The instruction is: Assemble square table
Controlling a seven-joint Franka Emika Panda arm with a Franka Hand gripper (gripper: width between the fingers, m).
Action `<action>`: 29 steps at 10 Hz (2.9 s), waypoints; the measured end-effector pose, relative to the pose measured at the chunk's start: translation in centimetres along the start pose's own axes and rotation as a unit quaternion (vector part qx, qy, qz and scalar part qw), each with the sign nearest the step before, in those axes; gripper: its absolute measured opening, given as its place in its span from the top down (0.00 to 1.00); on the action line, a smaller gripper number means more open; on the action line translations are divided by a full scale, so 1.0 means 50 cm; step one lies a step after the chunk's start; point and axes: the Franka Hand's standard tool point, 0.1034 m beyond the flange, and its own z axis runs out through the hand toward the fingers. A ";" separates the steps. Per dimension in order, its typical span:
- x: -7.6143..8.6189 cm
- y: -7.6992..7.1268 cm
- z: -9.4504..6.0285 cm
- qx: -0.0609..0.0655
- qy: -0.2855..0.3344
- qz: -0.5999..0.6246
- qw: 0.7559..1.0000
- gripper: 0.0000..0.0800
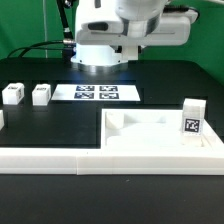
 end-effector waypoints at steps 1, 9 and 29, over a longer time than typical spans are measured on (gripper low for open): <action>0.019 -0.001 -0.011 -0.001 0.038 -0.002 0.999 0.64; 0.074 0.038 -0.231 -0.021 0.356 -0.057 0.933 0.64; 0.285 0.055 -0.264 -0.041 0.627 -0.025 0.778 0.64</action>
Offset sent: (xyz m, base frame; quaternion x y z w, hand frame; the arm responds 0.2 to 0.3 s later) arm 0.1000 -0.0195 0.0594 -0.0322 0.2742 -0.0849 0.9574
